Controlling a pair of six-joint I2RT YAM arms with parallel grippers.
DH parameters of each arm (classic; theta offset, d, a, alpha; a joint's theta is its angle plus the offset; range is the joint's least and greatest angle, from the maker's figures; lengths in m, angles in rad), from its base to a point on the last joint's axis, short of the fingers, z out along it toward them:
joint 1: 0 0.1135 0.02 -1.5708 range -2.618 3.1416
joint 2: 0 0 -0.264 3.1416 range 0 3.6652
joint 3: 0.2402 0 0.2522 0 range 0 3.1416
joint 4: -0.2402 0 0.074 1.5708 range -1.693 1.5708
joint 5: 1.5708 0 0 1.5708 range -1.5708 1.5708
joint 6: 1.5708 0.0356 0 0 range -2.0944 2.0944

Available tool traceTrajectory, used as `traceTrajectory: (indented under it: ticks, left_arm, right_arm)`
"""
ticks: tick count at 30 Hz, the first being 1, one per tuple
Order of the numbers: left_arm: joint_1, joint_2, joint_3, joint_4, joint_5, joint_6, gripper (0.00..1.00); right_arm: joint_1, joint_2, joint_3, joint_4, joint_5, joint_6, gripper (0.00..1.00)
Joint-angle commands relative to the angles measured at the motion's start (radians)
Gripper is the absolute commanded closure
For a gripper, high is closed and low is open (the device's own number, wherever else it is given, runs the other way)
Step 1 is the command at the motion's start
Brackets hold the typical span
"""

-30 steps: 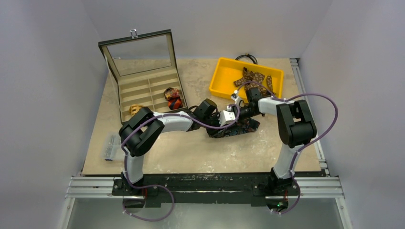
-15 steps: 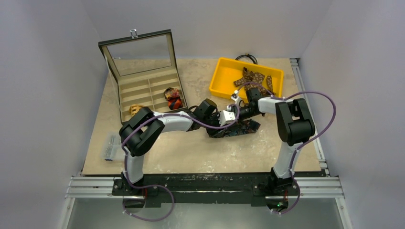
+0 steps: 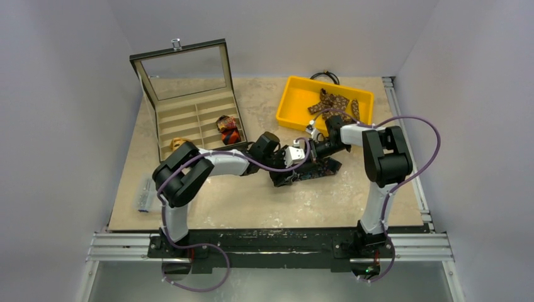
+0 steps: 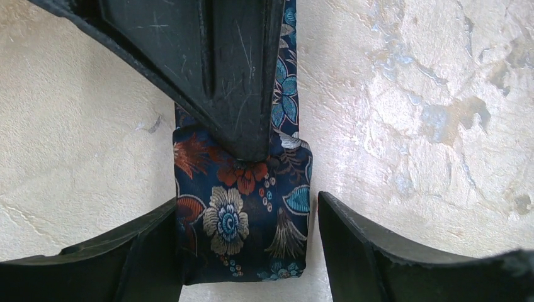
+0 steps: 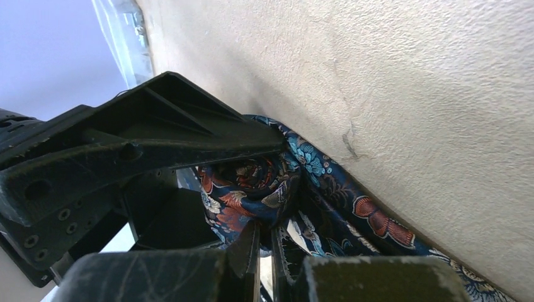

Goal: Roll the ties
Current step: Roll the tie at the center of the board.

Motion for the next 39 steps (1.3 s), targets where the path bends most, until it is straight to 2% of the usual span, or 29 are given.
traceTrajectory:
  ticks: [1,7,12,16,19,21,25,30,32,35,39]
  left_arm:
    - [0.017,-0.007,-0.015,0.026,0.057,-0.012,0.32]
    - [0.022,0.056,0.047,0.024,0.094,0.002,0.42]
    - [0.023,0.082,0.062,0.035,0.120,-0.017,0.57]
    - [0.022,0.080,0.066,0.011,0.108,-0.046,0.60]
    - [-0.002,0.070,0.065,-0.032,0.034,-0.025,0.68]
    - [-0.019,0.067,0.059,-0.081,-0.026,0.011,0.69]
    - [-0.037,0.057,0.024,-0.156,-0.116,0.064,0.70]
    - [-0.063,0.073,0.019,-0.208,-0.183,0.100,0.70]
    - [-0.069,0.081,0.031,-0.227,-0.195,0.098,0.69]
    - [-0.077,0.086,0.048,-0.240,-0.208,0.093,0.68]
    - [-0.082,0.092,0.061,-0.243,-0.214,0.082,0.66]
  right_arm:
    - [0.007,0.020,-0.011,-0.001,0.263,-0.084,1.00]
    - [0.006,0.070,0.025,-0.006,0.281,-0.092,1.00]
    - [0.007,0.084,0.040,0.007,0.302,-0.093,1.00]
    - [0.008,0.075,0.025,0.026,0.319,-0.084,1.00]
    - [0.008,0.071,0.039,0.007,0.282,-0.104,1.00]
    - [0.001,0.048,0.063,-0.039,0.253,-0.124,0.99]
    - [-0.037,-0.042,0.084,-0.124,0.196,-0.142,0.71]
    - [-0.051,-0.110,0.070,-0.215,0.116,-0.173,0.53]
    - [-0.047,-0.143,0.041,-0.186,0.057,-0.116,0.36]
    - [-0.022,-0.154,0.011,-0.106,0.030,-0.028,0.35]
    - [0.001,-0.104,0.003,-0.035,0.037,0.010,0.45]
